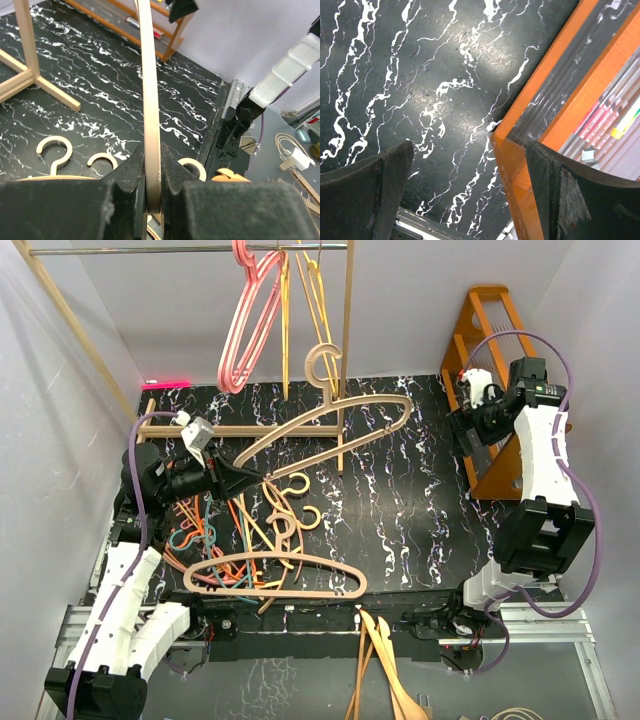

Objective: Organize the hangers
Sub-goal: Move the clothesline to the center of the board.

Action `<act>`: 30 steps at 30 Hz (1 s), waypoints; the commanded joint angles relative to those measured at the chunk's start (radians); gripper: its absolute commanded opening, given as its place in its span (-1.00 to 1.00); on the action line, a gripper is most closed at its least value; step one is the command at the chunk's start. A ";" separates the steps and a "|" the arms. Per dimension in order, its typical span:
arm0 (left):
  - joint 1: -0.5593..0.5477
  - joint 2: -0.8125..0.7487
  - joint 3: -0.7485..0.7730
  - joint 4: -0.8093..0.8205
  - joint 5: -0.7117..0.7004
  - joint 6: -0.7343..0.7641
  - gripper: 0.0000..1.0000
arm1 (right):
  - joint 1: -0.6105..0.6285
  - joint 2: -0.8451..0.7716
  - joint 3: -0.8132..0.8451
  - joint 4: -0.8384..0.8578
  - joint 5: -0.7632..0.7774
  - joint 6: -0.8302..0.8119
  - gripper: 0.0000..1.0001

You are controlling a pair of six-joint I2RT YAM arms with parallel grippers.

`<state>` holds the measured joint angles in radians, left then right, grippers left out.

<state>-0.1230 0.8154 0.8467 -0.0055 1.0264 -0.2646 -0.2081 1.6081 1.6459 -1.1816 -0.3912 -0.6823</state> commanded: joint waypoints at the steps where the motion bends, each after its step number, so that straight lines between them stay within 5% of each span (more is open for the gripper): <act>1: 0.004 -0.027 -0.012 -0.131 -0.077 0.103 -1.00 | -0.023 -0.015 0.081 0.059 -0.018 0.013 0.99; 17: -0.047 0.005 -0.042 -0.306 -0.371 0.157 -1.00 | -0.015 0.060 0.289 -0.045 -0.334 0.097 0.99; 30: -0.047 0.024 -0.070 -0.221 -0.845 0.076 -1.00 | 0.028 0.090 0.309 -0.059 -0.387 0.093 0.99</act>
<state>-0.1699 0.8474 0.7536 -0.3115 0.3653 -0.1558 -0.1951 1.6985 1.9022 -1.2392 -0.7338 -0.5949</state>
